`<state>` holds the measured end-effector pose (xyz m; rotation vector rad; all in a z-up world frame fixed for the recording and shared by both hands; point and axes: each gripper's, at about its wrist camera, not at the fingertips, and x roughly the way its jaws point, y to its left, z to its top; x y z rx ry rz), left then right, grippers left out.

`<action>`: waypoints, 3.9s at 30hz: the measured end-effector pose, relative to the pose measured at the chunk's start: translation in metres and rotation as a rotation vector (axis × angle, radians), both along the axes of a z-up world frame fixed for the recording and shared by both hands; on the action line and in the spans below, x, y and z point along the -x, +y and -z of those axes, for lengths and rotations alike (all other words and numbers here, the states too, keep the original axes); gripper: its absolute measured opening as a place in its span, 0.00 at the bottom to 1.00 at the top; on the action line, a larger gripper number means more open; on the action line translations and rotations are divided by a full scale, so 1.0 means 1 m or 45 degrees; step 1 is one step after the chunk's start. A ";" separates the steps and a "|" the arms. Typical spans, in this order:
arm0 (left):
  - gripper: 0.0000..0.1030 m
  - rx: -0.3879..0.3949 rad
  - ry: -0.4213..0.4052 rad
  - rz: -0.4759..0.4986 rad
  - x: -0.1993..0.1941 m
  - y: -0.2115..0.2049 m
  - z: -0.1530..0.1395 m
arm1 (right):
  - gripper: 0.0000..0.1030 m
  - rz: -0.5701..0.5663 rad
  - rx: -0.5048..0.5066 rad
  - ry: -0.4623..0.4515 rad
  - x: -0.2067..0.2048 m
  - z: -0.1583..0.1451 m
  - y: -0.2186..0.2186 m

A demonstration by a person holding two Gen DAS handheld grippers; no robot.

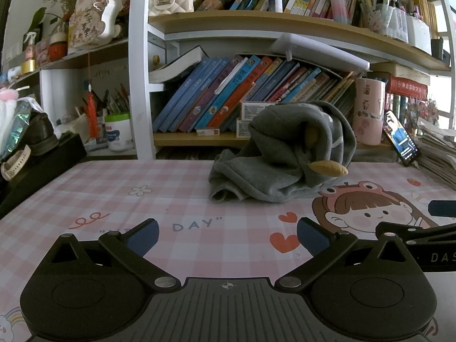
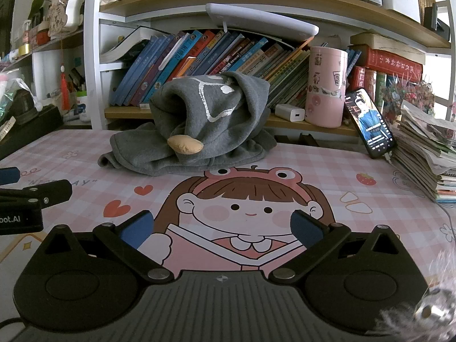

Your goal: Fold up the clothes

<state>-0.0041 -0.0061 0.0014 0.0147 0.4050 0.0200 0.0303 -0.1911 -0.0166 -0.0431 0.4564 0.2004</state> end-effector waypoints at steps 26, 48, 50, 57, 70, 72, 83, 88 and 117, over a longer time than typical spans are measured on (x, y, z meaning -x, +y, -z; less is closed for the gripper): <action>1.00 -0.006 -0.005 -0.043 0.000 0.000 0.000 | 1.00 -0.006 0.007 -0.004 0.000 -0.001 0.001; 1.00 -0.005 -0.035 -0.002 0.004 -0.002 -0.001 | 1.00 -0.020 0.014 0.003 0.000 0.000 0.003; 1.00 -0.009 -0.042 0.003 0.005 -0.003 -0.001 | 1.00 -0.019 0.009 0.008 -0.001 0.000 0.002; 1.00 0.000 -0.078 0.016 0.009 -0.001 -0.003 | 1.00 -0.014 0.013 0.013 -0.001 0.000 0.002; 1.00 0.009 -0.149 0.004 0.018 0.003 -0.009 | 1.00 -0.009 0.031 0.006 0.000 -0.008 0.008; 1.00 0.009 -0.152 -0.006 0.019 0.004 -0.010 | 1.00 -0.017 0.003 -0.020 0.002 -0.008 0.007; 1.00 0.080 -0.130 -0.005 0.021 0.013 -0.013 | 1.00 -0.090 0.052 -0.165 0.003 -0.022 0.004; 1.00 0.121 -0.124 0.005 0.023 0.016 -0.013 | 1.00 -0.114 0.132 -0.106 -0.015 -0.027 0.009; 1.00 0.272 -0.036 -0.024 0.013 0.034 -0.007 | 0.24 0.027 -0.183 0.246 -0.170 -0.014 0.027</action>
